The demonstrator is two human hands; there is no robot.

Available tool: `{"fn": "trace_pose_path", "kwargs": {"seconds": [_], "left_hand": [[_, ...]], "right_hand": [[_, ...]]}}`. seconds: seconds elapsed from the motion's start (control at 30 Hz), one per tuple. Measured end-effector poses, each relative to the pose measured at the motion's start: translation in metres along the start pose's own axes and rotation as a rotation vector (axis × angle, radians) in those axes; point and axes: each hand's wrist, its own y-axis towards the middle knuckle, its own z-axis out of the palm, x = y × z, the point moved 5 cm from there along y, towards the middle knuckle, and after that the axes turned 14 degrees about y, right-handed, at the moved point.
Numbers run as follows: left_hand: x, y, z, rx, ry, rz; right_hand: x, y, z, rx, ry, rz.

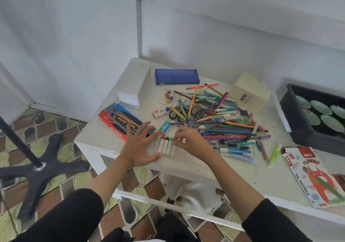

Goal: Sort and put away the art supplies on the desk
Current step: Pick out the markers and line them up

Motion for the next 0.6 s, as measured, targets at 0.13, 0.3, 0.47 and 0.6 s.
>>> {"fn": "trace_pose_path", "kwargs": {"seconds": [0.13,0.3,0.47,0.6], "left_hand": [[0.002,-0.001,0.002,0.048,-0.018,-0.023],[0.001,0.000,0.000,0.077,-0.006,-0.048],[-0.001,0.000,-0.001,0.094,0.016,-0.043],[-0.002,0.001,-0.001,0.111,0.061,-0.048]], "right_hand": [[-0.014,0.028,-0.033,-0.124,0.034,0.002],[-0.038,0.071,-0.070,-0.263,0.043,0.016],[-0.046,0.117,-0.075,-0.109,-0.090,0.007],[-0.040,0.145,-0.064,0.106,-0.406,0.000]]}}
